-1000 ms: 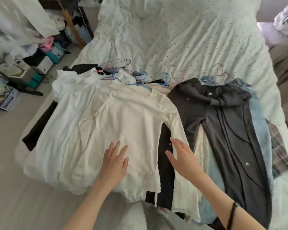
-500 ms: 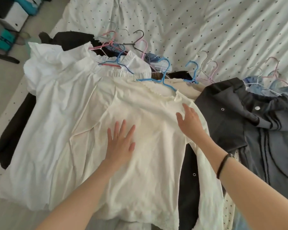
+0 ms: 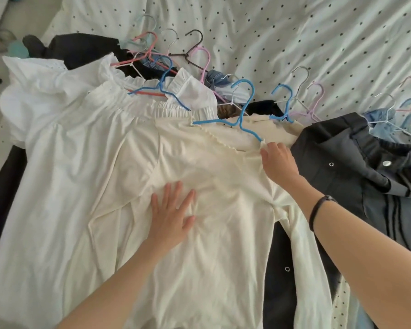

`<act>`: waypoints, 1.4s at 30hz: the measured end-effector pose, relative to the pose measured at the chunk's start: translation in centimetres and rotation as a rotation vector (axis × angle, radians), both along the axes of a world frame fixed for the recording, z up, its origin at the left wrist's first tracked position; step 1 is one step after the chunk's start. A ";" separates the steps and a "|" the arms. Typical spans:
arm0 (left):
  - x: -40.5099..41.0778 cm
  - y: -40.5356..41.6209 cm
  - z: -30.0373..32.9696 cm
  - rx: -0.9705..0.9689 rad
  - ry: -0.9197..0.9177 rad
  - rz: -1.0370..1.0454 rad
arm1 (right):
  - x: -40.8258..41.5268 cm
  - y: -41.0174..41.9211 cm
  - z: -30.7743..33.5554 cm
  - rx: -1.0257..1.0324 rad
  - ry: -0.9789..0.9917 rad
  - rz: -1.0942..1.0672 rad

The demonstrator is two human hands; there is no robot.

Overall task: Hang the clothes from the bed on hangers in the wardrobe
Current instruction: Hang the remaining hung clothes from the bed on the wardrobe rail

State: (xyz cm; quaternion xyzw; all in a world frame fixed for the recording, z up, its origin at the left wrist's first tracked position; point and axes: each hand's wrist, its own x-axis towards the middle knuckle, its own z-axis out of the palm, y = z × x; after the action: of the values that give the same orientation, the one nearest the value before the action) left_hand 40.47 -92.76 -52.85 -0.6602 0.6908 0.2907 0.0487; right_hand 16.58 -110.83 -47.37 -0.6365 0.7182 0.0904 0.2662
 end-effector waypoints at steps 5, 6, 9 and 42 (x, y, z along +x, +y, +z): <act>0.0 -0.7 0.9 0.079 -0.041 -0.029 | -0.2 1.1 2.2 -0.006 -0.197 -0.170; 0.0 -0.7 1.3 0.108 -0.040 -0.024 | -0.2 1.7 3.1 0.000 -0.262 -0.227; -0.3 -1.1 3.7 0.118 -0.032 -0.036 | -0.8 3.9 6.0 -0.022 -0.397 -0.333; -48.8 29.4 38.7 -0.502 0.914 -1.124 | -32.6 76.7 35.0 -1.187 -0.126 -1.345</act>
State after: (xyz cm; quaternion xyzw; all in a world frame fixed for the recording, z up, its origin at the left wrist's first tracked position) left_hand -8.36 -63.38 -14.12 -0.0154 0.9195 0.3006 -0.2527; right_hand -15.99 -34.12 -12.41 -0.1180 0.8517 -0.5055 -0.0710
